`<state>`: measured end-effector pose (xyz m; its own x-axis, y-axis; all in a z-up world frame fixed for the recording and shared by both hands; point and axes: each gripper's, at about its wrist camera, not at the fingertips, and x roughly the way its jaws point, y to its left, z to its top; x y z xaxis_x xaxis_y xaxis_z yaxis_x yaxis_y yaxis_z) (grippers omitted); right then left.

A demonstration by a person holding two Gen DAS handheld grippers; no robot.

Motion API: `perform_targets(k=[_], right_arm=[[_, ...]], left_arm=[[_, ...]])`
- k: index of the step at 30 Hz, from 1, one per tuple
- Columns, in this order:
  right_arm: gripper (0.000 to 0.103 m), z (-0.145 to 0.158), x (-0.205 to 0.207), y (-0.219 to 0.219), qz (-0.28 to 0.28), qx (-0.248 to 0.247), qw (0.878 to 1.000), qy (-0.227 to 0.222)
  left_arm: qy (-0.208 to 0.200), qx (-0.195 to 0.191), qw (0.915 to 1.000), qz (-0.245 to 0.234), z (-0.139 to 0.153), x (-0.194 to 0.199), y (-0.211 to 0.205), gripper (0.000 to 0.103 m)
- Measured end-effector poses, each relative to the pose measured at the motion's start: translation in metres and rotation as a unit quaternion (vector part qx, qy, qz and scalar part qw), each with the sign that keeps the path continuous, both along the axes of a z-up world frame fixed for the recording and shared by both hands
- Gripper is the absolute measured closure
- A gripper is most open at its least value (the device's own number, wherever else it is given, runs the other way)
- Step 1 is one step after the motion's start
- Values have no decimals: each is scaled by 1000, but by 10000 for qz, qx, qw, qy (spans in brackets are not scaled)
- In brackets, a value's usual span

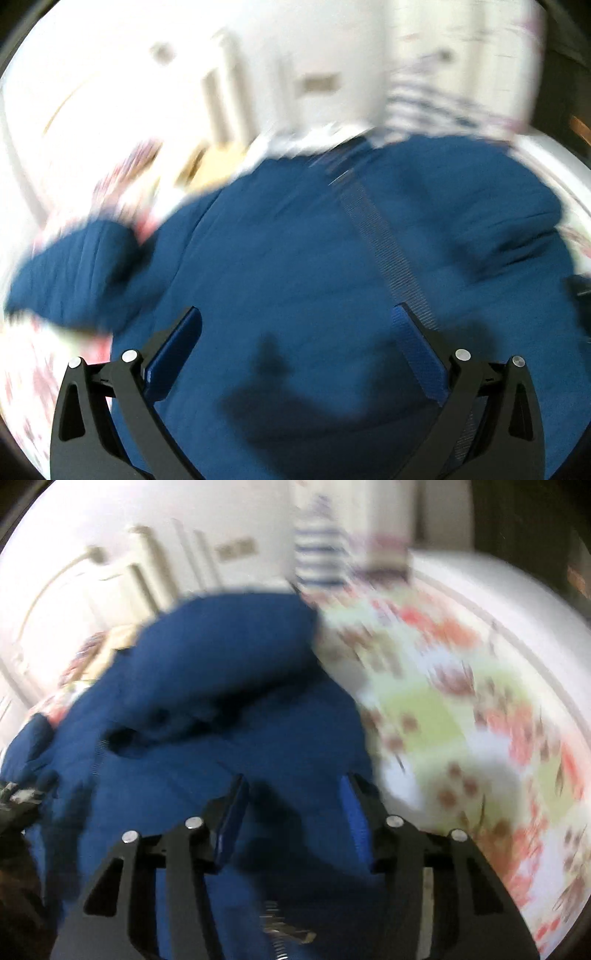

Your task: Fold large clothes

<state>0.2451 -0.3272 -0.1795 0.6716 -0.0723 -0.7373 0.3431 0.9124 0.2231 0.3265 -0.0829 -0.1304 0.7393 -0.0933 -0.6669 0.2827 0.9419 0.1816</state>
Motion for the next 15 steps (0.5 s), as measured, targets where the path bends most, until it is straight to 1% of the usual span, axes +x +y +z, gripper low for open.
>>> perform_targets(k=[1, 2, 3, 4, 5, 6, 8, 9, 10, 12, 13, 14, 15], right_arm=[[62, 2, -3, -1, -129, -17, 9999, -41], [68, 4, -10, -6, -339, 81, 9992, -197], [68, 3, -13, -10, -432, 229, 9984, -293], [69, 0, -17, -17, -503, 464, 9969, -388], [77, -4, -24, -27, -607, 787, 9938, -492], [86, -7, -28, -36, -684, 973, 9914, -544], [90, -12, -32, -45, -754, 1326, 9861, -654], [90, -12, -30, -45, -753, 1372, 9855, -654], [90, -11, -30, -45, -753, 1367, 9856, -654], [90, -12, -30, -48, -738, 1346, 9860, -643], [90, -13, -30, -50, -733, 1382, 9855, -654], [90, -14, -30, -52, -732, 1430, 9847, -673], [90, -15, -30, -53, -731, 1455, 9843, -682]], left_arm=[[-138, 78, 9996, -221, 8, -3, -17, 5], [-275, 163, 9983, -485, 17, -5, -39, 5], [-361, 247, 9962, -756, 24, -6, -62, 5], [-402, 361, 9919, -1146, 30, -5, -94, 5], [-421, 455, 9878, -1426, 32, -2, -118, 5], [-437, 587, 9836, -1652, 32, 1, -140, 5], [-394, 938, 9733, -2056, 24, 4, -178, 5], [-373, 1272, 9628, -2354, 14, 5, -202, 5], [-390, 1509, 9553, -2514, 7, 4, -215, 5], [-486, 2163, 9347, -2777, -14, 3, -242, 11], [-460, 2352, 9304, -2773, -22, 6, -249, 23], [-402, 2398, 9303, -2746, -27, 9, -251, 47], [-352, 2353, 9332, -2694, -28, 14, -249, 54]])
